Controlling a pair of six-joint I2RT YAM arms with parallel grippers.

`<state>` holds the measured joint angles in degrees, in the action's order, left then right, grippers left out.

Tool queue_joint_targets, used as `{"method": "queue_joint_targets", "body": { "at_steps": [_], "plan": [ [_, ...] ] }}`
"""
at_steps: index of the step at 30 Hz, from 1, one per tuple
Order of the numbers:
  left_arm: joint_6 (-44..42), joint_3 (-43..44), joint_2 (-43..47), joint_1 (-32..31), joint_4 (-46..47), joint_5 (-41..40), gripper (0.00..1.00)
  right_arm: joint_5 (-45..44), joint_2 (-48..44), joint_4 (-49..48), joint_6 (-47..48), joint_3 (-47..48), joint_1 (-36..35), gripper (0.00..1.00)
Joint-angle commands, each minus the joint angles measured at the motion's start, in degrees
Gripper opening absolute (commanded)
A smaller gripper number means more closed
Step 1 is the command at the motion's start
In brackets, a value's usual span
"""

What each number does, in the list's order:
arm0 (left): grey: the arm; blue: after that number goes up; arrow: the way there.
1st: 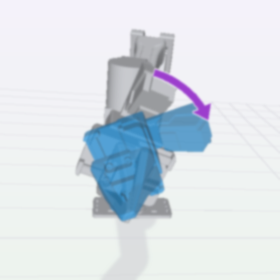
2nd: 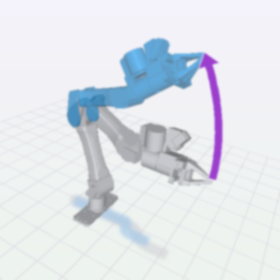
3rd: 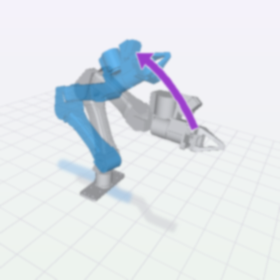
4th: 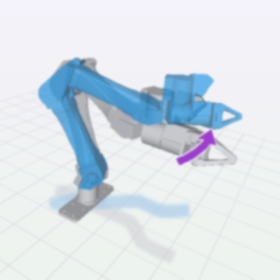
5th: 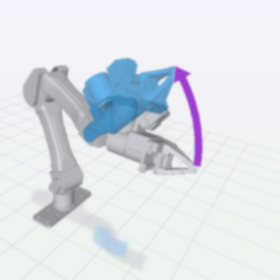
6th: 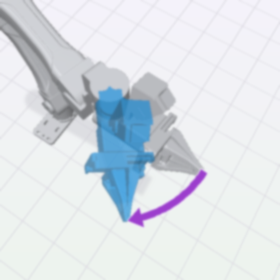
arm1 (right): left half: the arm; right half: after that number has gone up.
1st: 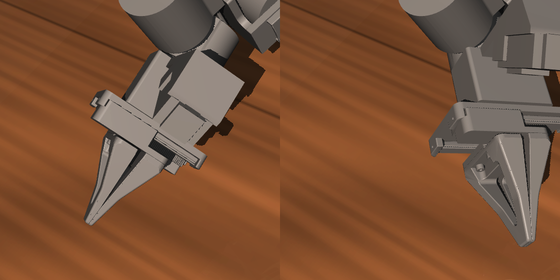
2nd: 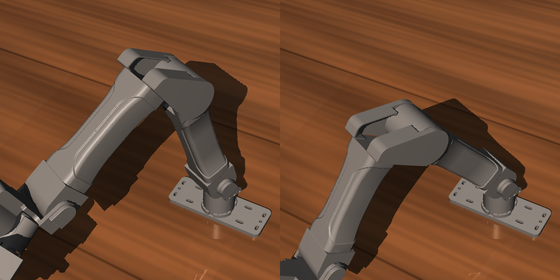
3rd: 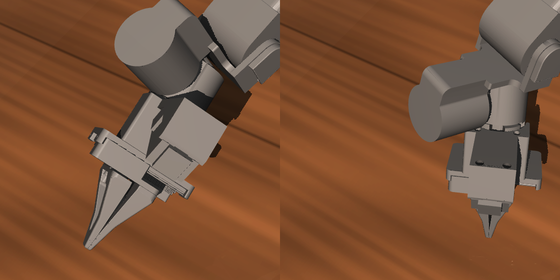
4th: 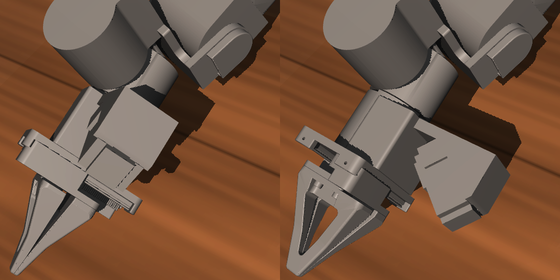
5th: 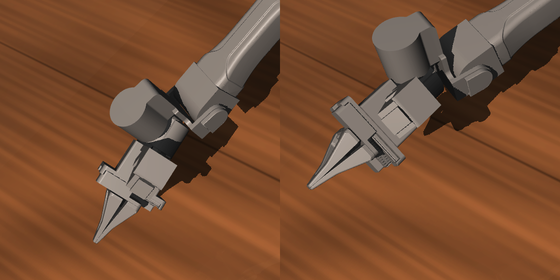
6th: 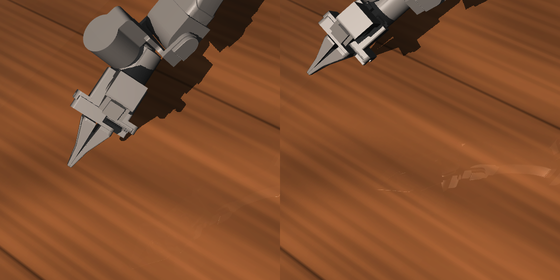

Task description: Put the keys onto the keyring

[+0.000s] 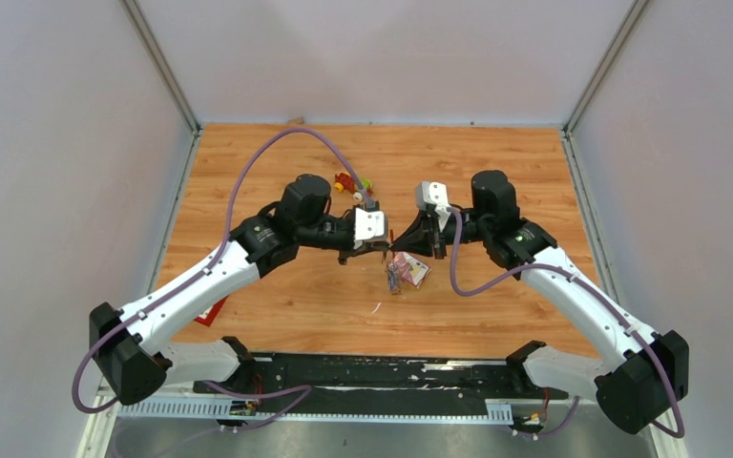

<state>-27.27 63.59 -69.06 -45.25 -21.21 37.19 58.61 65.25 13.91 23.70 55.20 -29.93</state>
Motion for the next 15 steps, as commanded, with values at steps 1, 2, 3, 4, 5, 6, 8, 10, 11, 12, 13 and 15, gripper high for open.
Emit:
{"method": "queue_joint_targets", "body": {
  "at_steps": [1,2,3,4,5,6,8,10,11,12,13,15],
  "plan": [
    [2.49,3.71,0.03,-1.08,-3.13,-1.73,0.00,-1.01,-0.86,-1.98,0.64,0.52,0.25,0.05],
    [2.79,4.22,-0.37,-1.21,-3.90,-2.17,0.00,-1.04,-0.79,-1.96,0.66,0.46,0.27,0.07],
    [3.18,4.64,-0.64,-1.36,-5.10,-2.69,0.00,-1.16,-0.75,-1.96,0.60,0.51,0.23,0.10],
    [3.49,5.03,-0.90,-1.53,-5.92,-3.10,0.00,-1.19,-0.75,-1.98,0.66,0.52,0.25,0.13],
    [3.61,5.48,-1.17,-1.70,-6.74,-3.43,0.00,-1.29,-0.74,-1.92,0.70,0.51,0.20,0.14],
    [3.82,5.94,-1.34,-1.80,-7.80,-3.86,0.00,-1.39,-0.79,-1.83,0.84,0.52,0.22,0.16],
    [3.97,7.27,-1.67,-2.17,-9.92,-4.76,0.00,-1.49,-0.97,-1.50,1.28,0.52,0.29,0.19],
    [4.39,8.51,-2.02,-2.37,-12.05,-5.70,0.00,-1.56,-1.13,-1.23,1.74,0.56,0.16,0.21],
    [5.04,9.13,-2.18,-2.37,-12.84,-5.99,0.00,-1.57,-1.28,-1.11,1.88,0.66,0.16,0.21],
    [5.79,9.80,-2.38,-2.42,-13.51,-6.14,0.00,-1.55,-1.45,-1.12,1.95,0.69,0.20,0.21],
    [6.56,10.52,-2.54,-2.53,-14.35,-6.16,0.00,-1.44,-1.54,-1.13,1.95,0.70,0.22,0.21],
    [8.10,12.15,-3.02,-2.72,-16.04,-6.64,0.00,-0.93,-1.62,-1.12,1.96,0.63,0.20,0.21]
  ]
}}
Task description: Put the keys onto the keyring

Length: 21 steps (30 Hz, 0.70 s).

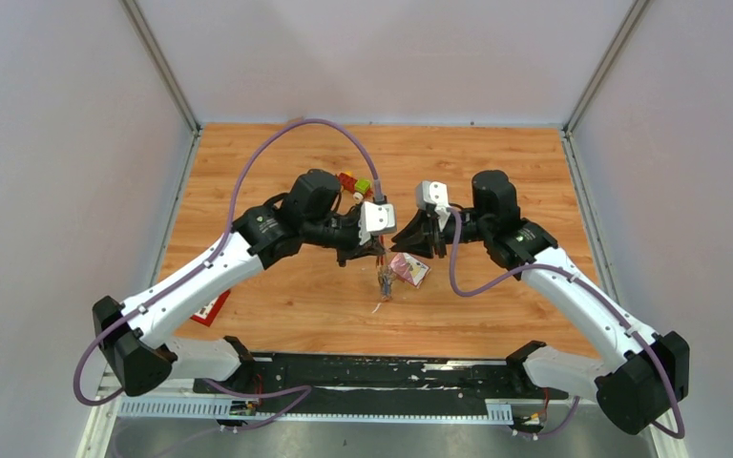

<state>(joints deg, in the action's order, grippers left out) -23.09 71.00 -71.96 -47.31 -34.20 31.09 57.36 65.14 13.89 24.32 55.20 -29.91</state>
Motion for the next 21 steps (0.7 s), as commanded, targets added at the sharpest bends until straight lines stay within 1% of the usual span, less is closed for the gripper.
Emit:
{"method": "queue_joint_targets", "body": {
  "at_steps": [1,6,12,21],
  "plan": [
    [4.41,5.59,-0.44,-0.80,-4.12,-0.86,0.00,0.88,-1.51,-1.10,1.14,0.77,0.19,0.22],
    [5.94,9.33,-1.90,-1.53,-8.51,-1.79,0.00,3.09,-0.94,-1.16,0.40,0.96,-0.02,0.24],
    [7.20,11.69,-3.66,-2.32,-10.32,-3.17,0.00,5.32,0.41,-1.27,-0.15,1.61,-0.83,0.26],
    [7.26,13.20,-5.38,-2.52,-11.52,-2.87,0.00,6.77,0.93,-1.63,-0.28,1.48,-1.41,0.18]
  ]
}}
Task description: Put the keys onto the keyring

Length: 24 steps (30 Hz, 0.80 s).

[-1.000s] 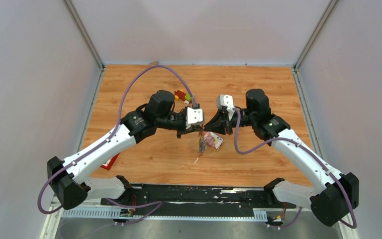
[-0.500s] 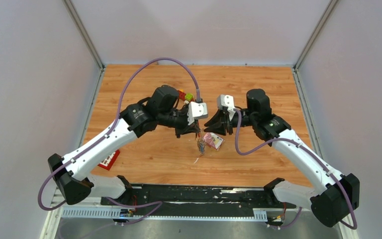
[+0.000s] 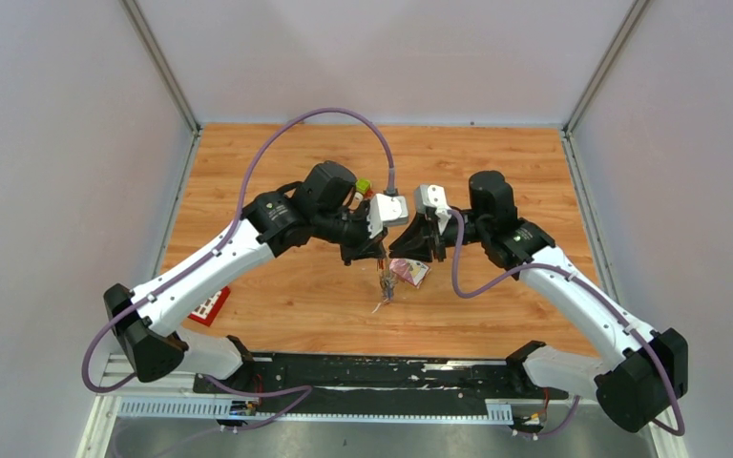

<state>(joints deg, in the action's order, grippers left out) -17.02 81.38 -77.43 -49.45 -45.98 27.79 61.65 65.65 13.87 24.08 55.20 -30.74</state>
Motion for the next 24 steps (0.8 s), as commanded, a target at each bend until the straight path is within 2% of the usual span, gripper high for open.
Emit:
{"method": "queue_joint_targets", "body": {
  "at_steps": [1,10,18,24],
  "plan": [
    [1.21,2.89,0.08,-0.38,0.27,0.47,0.00,2.55,0.53,-1.59,0.05,1.44,-0.77,0.18],
    [1.41,2.75,0.24,-0.38,0.78,1.18,0.00,2.17,1.22,-1.57,0.50,1.29,-1.58,0.16],
    [1.47,2.22,0.47,-0.38,1.22,1.48,0.00,1.73,1.20,-1.77,0.53,1.19,-1.87,0.01],
    [1.54,1.95,1.15,-0.38,2.08,1.82,0.00,-0.56,0.76,-1.54,1.07,1.17,-1.96,0.00]
  ]
}}
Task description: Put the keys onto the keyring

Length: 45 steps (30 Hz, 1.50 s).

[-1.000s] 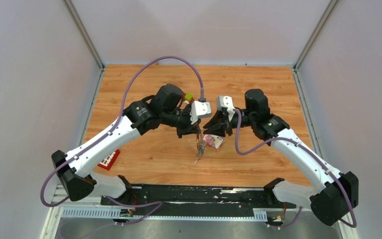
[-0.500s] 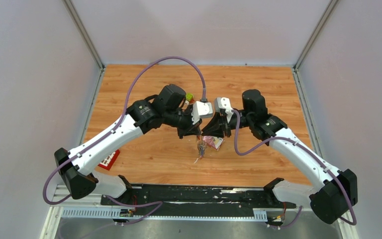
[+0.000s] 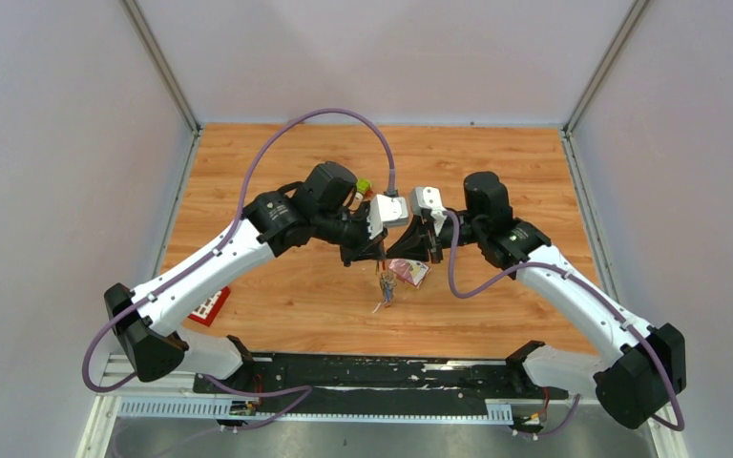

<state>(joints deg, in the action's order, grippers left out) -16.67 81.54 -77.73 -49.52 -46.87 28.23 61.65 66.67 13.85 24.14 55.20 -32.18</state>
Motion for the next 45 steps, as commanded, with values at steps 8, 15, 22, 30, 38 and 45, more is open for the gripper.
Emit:
{"method": "queue_joint_targets", "body": {
  "at_steps": [8,15,22,30,38,45],
  "plan": [
    [-3.60,-3.61,6.47,-0.23,8.53,0.71,0.20,-1.56,-1.91,-0.67,0.92,2.18,0.27,0.00],
    [-16.32,-10.38,11.75,-0.17,12.98,-2.08,0.55,-1.42,-3.71,-1.33,0.04,2.07,1.09,0.00],
    [-23.35,-14.68,11.61,-0.20,17.79,0.15,0.54,-1.21,-4.27,-1.73,-0.26,1.72,1.32,0.00],
    [-25.75,-15.51,9.56,-0.23,19.14,3.76,0.28,-1.74,-4.28,-2.03,-0.39,1.26,2.17,0.00],
    [-27.12,-16.24,8.74,-0.24,19.06,4.82,0.07,-2.03,-3.84,-2.78,-1.36,1.12,2.46,0.00],
    [-25.94,-14.71,6.34,-0.32,19.03,4.71,0.00,-2.24,-3.21,-3.53,-2.14,0.66,2.43,0.00]
  ]
}}
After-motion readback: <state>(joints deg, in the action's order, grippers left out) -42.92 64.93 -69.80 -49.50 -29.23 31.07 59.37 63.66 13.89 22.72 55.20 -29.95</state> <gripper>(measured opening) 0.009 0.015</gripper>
